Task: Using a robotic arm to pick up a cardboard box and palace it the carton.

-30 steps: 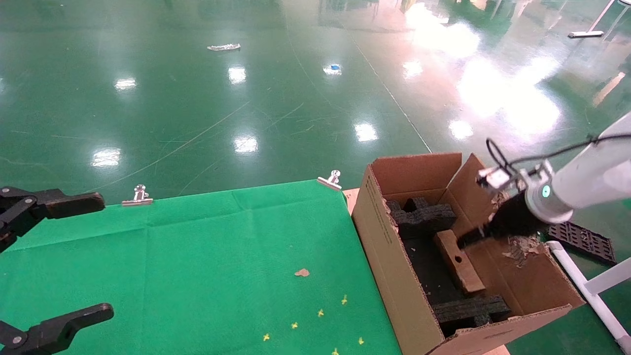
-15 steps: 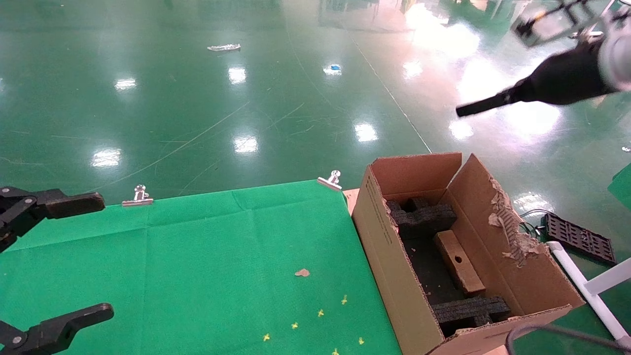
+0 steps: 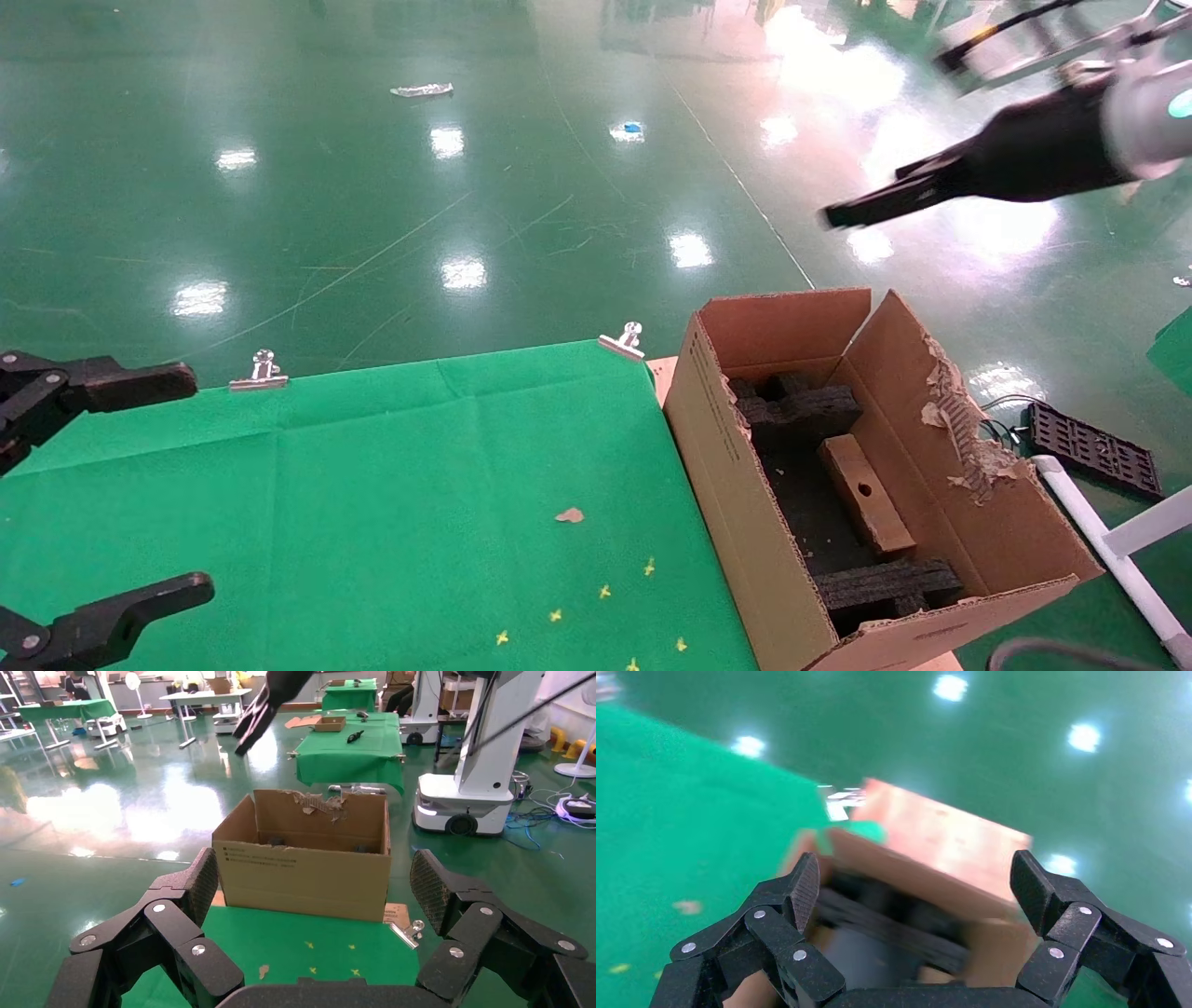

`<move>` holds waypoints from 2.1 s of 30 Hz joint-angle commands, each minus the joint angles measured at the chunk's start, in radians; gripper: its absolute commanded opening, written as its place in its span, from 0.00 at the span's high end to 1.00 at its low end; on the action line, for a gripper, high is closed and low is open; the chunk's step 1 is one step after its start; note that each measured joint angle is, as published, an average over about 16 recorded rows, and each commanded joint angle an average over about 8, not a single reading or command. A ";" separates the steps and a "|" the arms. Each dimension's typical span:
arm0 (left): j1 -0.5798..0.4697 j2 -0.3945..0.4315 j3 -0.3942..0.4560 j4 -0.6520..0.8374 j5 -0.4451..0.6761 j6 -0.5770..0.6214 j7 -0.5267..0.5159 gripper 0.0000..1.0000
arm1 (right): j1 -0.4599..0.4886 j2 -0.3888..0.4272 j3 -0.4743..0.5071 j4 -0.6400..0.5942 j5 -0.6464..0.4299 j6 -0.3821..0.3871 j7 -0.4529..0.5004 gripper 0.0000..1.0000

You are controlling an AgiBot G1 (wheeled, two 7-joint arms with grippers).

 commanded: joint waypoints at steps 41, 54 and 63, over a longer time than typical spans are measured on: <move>-0.001 -0.001 0.002 0.000 -0.001 -0.001 0.001 0.16 | -0.854 0.048 0.930 0.615 0.330 -0.194 -0.333 0.00; -0.001 -0.001 0.003 0.001 -0.002 -0.001 0.001 0.53 | -1.108 0.062 1.206 0.797 0.428 -0.251 -0.431 0.00; -0.001 -0.001 0.003 0.001 -0.002 -0.001 0.002 0.52 | -1.172 0.065 1.275 0.841 0.454 -0.265 -0.450 0.00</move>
